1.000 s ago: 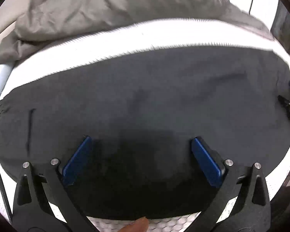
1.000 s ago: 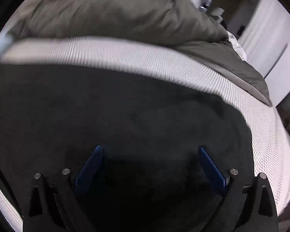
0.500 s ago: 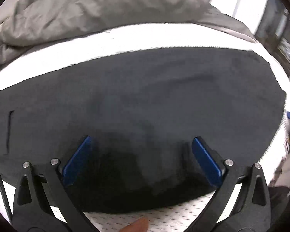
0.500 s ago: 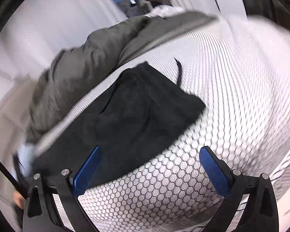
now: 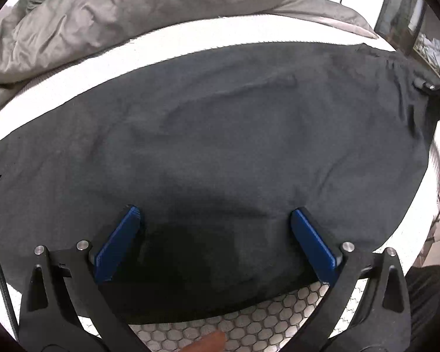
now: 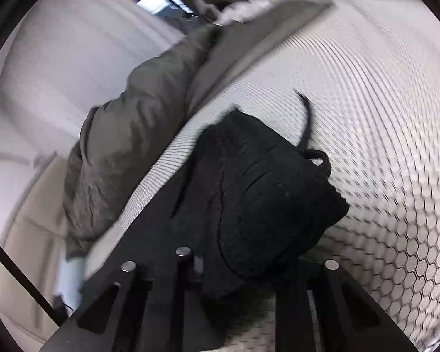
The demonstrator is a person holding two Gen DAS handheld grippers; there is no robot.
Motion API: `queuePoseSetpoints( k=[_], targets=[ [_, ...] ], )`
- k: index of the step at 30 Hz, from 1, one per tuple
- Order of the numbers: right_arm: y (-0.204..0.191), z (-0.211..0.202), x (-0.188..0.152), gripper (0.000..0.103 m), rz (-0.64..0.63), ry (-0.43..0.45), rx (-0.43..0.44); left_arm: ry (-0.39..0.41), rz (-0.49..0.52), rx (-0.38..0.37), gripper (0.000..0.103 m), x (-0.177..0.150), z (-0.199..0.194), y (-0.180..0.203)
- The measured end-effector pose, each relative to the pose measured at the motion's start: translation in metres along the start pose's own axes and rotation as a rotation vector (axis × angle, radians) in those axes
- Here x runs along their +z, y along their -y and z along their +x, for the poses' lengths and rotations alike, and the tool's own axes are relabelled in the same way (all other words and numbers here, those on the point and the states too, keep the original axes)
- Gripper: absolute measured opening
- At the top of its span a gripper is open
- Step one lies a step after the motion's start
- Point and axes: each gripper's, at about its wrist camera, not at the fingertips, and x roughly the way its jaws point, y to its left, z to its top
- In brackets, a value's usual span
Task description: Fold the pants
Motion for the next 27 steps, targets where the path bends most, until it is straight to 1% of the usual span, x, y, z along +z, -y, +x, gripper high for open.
queuePoseSetpoints(
  k=[2,4,6,8,9,11,12,13,14,15,16,18,20,21,22,23,24,25,27],
  targets=[
    [-0.038,-0.007,0.001,0.015,-0.095,0.019,0.014,0.023,-0.029,0.017,0.103,0.001,-0.008,-0.010],
    [-0.089,-0.011,0.001,0.014,-0.214,0.017,0.041,0.055,-0.084,0.019,0.103,0.003,-0.019,-0.027],
    [-0.146,-0.005,-0.006,0.014,-0.344,-0.015,0.092,0.077,-0.167,0.013,0.103,0.004,-0.029,-0.052],
    [-0.193,0.009,-0.017,0.014,-0.443,-0.057,0.134,0.095,-0.237,0.021,0.103,0.001,-0.037,-0.075],
    [-0.225,0.019,-0.028,0.014,-0.509,-0.081,0.184,0.106,-0.283,0.028,0.103,-0.003,-0.042,-0.093],
    [-0.266,0.035,-0.056,0.014,-0.593,-0.133,0.258,0.115,-0.342,0.054,0.103,-0.012,-0.048,-0.118],
    [-0.283,0.047,-0.076,0.014,-0.634,-0.172,0.291,0.120,-0.389,0.087,0.103,-0.019,-0.053,-0.135],
    [-0.294,0.062,-0.092,0.014,-0.665,-0.213,0.314,0.126,-0.416,0.109,0.103,-0.024,-0.056,-0.145],
    [-0.304,0.082,-0.107,0.015,-0.695,-0.266,0.332,0.137,-0.455,0.150,0.103,-0.032,-0.061,-0.159],
    [-0.310,0.103,-0.132,0.023,-0.735,-0.354,0.340,0.151,-0.481,0.175,0.102,-0.038,-0.067,-0.170],
    [-0.310,0.118,-0.152,0.028,-0.773,-0.423,0.325,0.159,-0.494,0.183,0.102,-0.042,-0.071,-0.177],
    [-0.302,0.132,-0.181,0.043,-0.839,-0.495,0.310,0.170,-0.514,0.175,0.102,-0.050,-0.077,-0.188],
    [-0.294,0.130,-0.189,0.049,-0.883,-0.524,0.289,0.172,-0.519,0.155,0.102,-0.051,-0.079,-0.191],
    [-0.290,0.126,-0.187,0.050,-0.892,-0.519,0.290,0.176,-0.517,0.130,0.102,-0.050,-0.080,-0.190],
    [-0.280,0.118,-0.179,0.052,-0.873,-0.496,0.304,0.179,-0.515,0.100,0.102,-0.047,-0.080,-0.188],
    [-0.278,0.116,-0.170,0.066,-0.857,-0.482,0.308,0.180,-0.511,0.066,0.102,-0.044,-0.079,-0.183],
    [-0.267,0.109,-0.157,0.081,-0.824,-0.448,0.306,0.176,-0.502,0.025,0.102,-0.040,-0.077,-0.176],
    [-0.259,0.105,-0.149,0.084,-0.802,-0.417,0.303,0.161,-0.481,-0.014,0.102,-0.034,-0.073,-0.166],
    [-0.237,0.096,-0.128,0.085,-0.731,-0.363,0.298,0.105,-0.406,-0.064,0.102,-0.025,-0.063,-0.142]
  ],
)
